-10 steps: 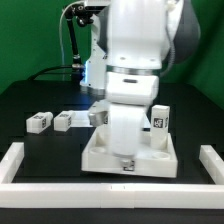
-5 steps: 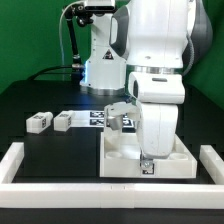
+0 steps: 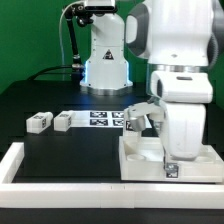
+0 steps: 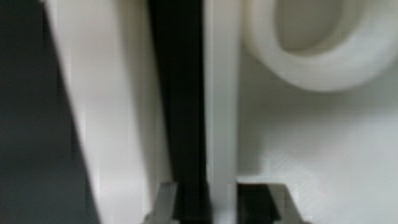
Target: Assemble square table
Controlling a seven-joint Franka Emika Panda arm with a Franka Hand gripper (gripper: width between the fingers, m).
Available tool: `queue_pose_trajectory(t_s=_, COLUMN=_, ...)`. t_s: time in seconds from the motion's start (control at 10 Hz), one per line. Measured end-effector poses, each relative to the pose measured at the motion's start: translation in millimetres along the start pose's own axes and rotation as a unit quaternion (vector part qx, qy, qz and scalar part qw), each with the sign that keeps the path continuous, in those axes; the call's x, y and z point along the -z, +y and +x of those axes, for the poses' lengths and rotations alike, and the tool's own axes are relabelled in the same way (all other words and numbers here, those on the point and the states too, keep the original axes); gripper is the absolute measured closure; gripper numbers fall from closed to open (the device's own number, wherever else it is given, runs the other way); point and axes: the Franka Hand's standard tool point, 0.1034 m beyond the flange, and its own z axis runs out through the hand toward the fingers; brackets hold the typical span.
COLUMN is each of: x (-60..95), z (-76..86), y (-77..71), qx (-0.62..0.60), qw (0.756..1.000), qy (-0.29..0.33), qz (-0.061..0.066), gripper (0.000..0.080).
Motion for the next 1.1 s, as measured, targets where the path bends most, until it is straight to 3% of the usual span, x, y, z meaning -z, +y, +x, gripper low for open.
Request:
queue_pose_trajectory(t_s=0.6, x=-7.4, z=-1.1, y=7.7, qx=0.014, qw=1.000, qy=-0.012, qz=-0.004, gripper=0.0741)
queue_pose_trajectory(t_s=0.7, x=-7.6, z=-1.3, y=7.6, qx=0.014, qw=1.000, qy=-0.012, qz=-0.004, gripper=0.0562)
queue_pose_trajectory(t_s=0.8, x=-7.7, z=-1.7, y=7.6, qx=0.013, qw=1.000, qy=-0.012, qz=-0.004, gripper=0.0562)
queue_pose_trajectory(t_s=0.9, x=-7.8, z=-1.9, y=7.5, qx=0.013, qw=1.000, qy=-0.012, qz=-0.004, gripper=0.0365)
queue_pose_trajectory(t_s=1.0, x=-7.9, z=-2.1, y=7.5, qx=0.013, qw=1.000, qy=-0.012, qz=-0.004, gripper=0.0235)
queue_pose_trajectory(t_s=1.1, x=-8.0, z=-2.3, y=7.5, qx=0.013, qw=1.000, qy=-0.012, qz=-0.004, gripper=0.0235)
